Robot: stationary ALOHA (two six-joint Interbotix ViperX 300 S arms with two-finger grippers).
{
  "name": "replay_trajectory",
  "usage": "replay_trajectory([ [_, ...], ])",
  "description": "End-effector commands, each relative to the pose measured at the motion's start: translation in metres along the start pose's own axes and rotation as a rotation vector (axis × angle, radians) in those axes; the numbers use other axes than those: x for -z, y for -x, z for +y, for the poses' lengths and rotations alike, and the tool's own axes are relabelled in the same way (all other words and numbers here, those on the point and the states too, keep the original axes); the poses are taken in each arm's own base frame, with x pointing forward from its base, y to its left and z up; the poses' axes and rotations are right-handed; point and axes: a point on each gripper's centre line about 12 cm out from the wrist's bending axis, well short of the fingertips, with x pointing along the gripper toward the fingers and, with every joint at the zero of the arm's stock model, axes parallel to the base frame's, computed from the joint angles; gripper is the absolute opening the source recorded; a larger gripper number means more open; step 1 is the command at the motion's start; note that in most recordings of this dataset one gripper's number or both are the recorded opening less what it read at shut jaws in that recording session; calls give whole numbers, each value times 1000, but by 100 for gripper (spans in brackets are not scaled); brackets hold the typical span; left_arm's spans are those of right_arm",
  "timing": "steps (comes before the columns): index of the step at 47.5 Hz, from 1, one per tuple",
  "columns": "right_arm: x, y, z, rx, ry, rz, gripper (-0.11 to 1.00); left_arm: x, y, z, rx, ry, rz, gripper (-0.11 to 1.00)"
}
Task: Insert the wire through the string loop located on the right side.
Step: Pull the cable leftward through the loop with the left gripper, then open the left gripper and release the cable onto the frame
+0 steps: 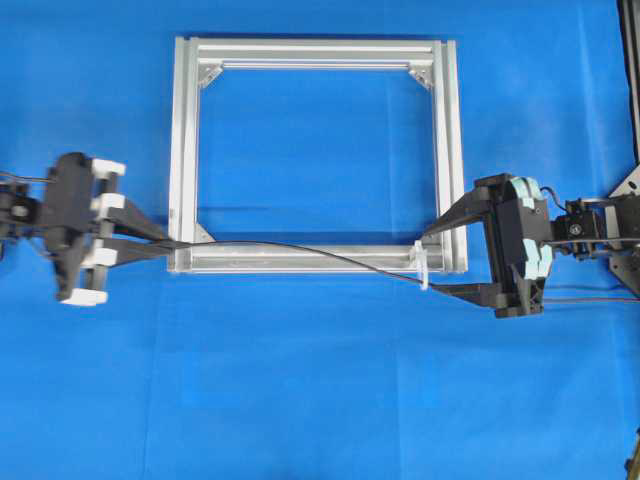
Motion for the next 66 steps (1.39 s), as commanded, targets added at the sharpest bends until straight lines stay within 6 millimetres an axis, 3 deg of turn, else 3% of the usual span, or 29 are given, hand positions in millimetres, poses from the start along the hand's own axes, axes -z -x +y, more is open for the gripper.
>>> replay_trajectory([
  [1, -10, 1, 1, -4, -3, -35, 92, 0, 11, -2, 13, -7, -33, 8],
  [15, -13, 0, 2, -4, -7, -44, 92, 5, 35, -2, 27, -19, -64, 8],
  [39, -17, -1, 2, -2, -19, -55, 92, 5, 36, -3, 29, -24, -47, 9],
  [42, -17, -1, 2, -2, -19, -55, 92, 6, 36, -3, 29, -23, -44, 20],
  [53, -17, -1, 2, -1, -19, -55, 92, 6, 35, -2, 28, -27, -26, 85],
  [66, -17, -1, 2, -1, -19, -55, 92, 5, 36, -1, 20, -21, -26, 80],
])
